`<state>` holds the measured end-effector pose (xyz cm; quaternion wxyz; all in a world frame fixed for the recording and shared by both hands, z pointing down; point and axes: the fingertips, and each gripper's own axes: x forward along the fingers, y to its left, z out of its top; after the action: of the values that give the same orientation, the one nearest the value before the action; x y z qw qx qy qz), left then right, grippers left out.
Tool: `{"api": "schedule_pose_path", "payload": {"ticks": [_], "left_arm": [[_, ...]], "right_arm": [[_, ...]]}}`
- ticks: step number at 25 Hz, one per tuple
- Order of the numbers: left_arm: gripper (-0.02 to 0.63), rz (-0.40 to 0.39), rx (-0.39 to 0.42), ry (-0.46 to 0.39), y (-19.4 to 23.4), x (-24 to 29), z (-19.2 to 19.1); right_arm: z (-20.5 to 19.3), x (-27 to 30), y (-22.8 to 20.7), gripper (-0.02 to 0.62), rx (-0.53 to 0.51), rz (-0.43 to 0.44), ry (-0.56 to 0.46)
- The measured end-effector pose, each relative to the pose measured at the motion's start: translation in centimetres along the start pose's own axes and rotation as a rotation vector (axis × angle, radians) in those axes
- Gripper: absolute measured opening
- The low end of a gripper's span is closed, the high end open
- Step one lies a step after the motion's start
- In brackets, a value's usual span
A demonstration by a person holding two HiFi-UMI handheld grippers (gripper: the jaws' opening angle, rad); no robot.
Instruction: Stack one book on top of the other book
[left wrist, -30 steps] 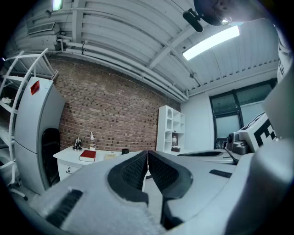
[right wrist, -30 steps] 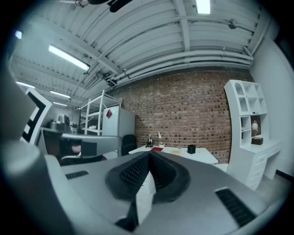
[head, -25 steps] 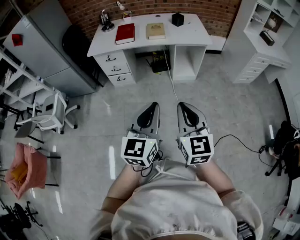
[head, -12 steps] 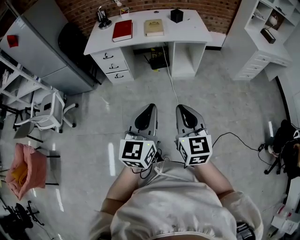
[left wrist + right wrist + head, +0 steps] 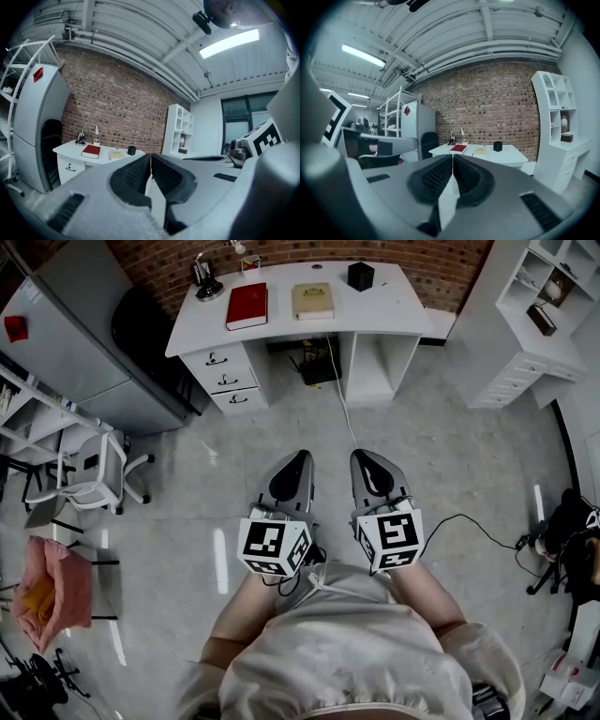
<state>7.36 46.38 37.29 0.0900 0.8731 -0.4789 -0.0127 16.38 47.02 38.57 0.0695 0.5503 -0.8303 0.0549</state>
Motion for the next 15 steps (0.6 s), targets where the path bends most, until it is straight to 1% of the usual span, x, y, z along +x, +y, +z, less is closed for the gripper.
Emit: {"api": "schedule_pose_path", "payload": {"ticks": [5, 15], "left_arm": [[0.020, -0.013, -0.033, 0.004, 5.1, 3.6, 0.9], [0.020, -0.077, -0.031, -0.002, 16.4, 12.1, 4.8]], "right_arm": [[0.7, 5.6, 0.0, 0.028, 0.015, -0.007, 0.018], [4.3, 18.8, -0.5, 0.028, 0.035, -0.077, 0.014]]}}
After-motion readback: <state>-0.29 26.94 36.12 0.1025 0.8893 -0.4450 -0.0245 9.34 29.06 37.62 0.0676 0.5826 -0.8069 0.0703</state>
